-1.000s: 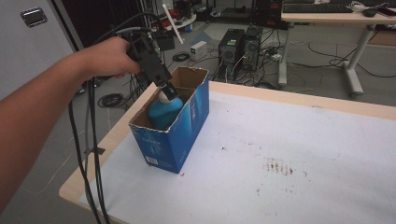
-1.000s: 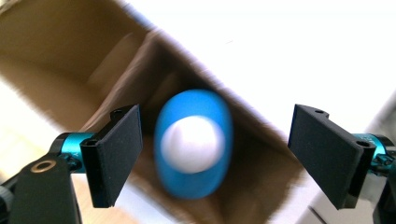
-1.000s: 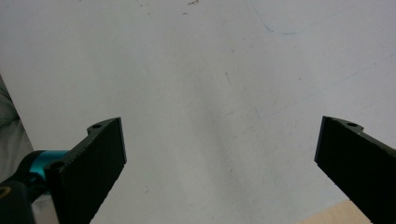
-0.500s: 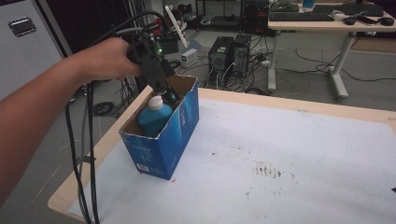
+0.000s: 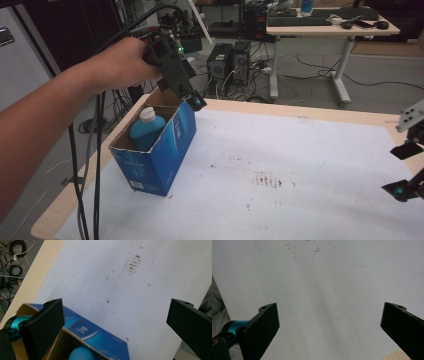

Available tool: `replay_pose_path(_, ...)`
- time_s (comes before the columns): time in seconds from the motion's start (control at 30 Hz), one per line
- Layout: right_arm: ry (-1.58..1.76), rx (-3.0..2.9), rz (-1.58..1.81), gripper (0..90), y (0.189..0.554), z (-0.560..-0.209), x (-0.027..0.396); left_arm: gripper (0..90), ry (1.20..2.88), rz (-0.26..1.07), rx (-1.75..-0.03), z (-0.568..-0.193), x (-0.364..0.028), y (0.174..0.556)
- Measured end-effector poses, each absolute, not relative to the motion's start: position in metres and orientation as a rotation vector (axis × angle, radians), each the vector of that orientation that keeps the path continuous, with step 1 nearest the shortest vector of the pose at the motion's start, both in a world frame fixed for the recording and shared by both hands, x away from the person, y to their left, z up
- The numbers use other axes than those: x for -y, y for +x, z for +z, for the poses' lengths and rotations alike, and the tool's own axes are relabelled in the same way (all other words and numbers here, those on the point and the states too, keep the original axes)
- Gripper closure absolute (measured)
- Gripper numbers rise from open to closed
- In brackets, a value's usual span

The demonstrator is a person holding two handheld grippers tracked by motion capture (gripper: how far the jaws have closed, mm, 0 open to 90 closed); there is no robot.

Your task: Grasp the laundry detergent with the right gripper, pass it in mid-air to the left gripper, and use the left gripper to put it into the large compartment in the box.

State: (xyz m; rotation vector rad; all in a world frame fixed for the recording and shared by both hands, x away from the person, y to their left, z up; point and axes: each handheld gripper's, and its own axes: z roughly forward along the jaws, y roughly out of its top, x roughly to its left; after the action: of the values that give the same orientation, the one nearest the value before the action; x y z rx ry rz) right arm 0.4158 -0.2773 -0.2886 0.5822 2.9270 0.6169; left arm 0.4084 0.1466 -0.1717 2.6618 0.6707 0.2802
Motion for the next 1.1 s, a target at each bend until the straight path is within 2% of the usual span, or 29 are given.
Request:
replay_pose_path(0.47, 0.573, -2.918, 0.641, 1.3, 0.413, -0.289, 0.273, 1.6, 2.678, 0.196, -0.624, -0.193, -0.096, 0.420)
replay_pose_path(1.1, 0.578, -2.912, 0.653, 1.3, 0.417, -0.302, 0.267, 1.6, 2.733, 0.134, -0.552, -0.259, -0.039, 0.427)
